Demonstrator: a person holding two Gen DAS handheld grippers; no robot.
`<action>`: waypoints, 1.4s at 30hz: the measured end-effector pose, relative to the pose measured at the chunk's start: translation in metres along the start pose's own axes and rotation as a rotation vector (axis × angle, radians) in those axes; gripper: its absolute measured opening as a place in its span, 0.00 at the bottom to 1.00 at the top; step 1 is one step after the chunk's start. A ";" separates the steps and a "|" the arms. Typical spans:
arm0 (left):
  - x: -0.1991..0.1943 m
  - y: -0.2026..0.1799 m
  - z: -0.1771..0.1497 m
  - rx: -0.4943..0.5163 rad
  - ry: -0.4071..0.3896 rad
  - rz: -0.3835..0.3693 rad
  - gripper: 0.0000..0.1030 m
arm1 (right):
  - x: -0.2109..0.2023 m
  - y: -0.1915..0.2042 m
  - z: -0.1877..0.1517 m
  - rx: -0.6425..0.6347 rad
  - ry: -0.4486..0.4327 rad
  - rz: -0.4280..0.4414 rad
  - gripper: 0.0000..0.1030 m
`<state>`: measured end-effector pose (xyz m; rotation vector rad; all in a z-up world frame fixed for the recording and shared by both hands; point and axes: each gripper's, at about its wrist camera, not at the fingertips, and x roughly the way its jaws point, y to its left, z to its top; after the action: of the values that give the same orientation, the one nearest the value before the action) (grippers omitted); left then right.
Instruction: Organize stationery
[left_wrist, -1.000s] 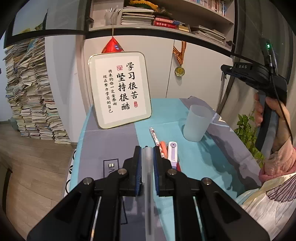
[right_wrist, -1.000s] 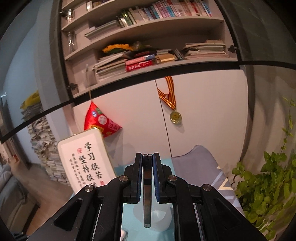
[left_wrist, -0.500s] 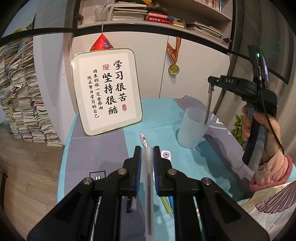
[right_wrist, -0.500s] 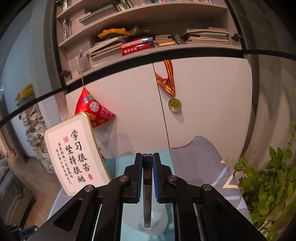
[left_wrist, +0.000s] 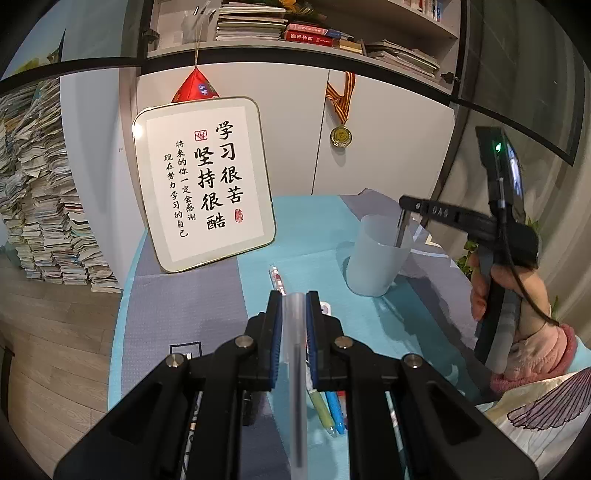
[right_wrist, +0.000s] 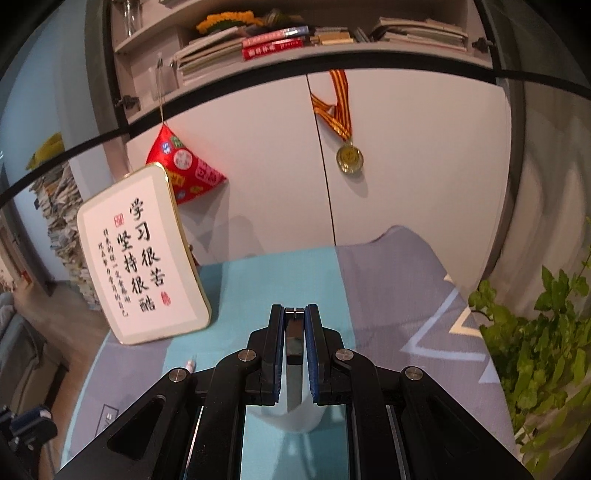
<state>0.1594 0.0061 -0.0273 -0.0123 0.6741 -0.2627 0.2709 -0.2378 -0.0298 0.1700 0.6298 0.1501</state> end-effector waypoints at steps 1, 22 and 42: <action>0.000 -0.001 0.001 0.000 -0.001 0.000 0.10 | 0.001 0.000 -0.002 0.001 0.013 0.006 0.11; 0.036 -0.080 0.078 -0.023 -0.139 -0.044 0.10 | -0.052 -0.043 -0.074 -0.054 0.104 0.077 0.43; 0.106 -0.101 0.115 -0.239 -0.447 0.101 0.10 | -0.057 -0.071 -0.100 -0.080 0.127 0.041 0.42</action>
<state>0.2865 -0.1256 0.0073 -0.2581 0.2569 -0.0748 0.1716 -0.3065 -0.0911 0.0969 0.7458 0.2268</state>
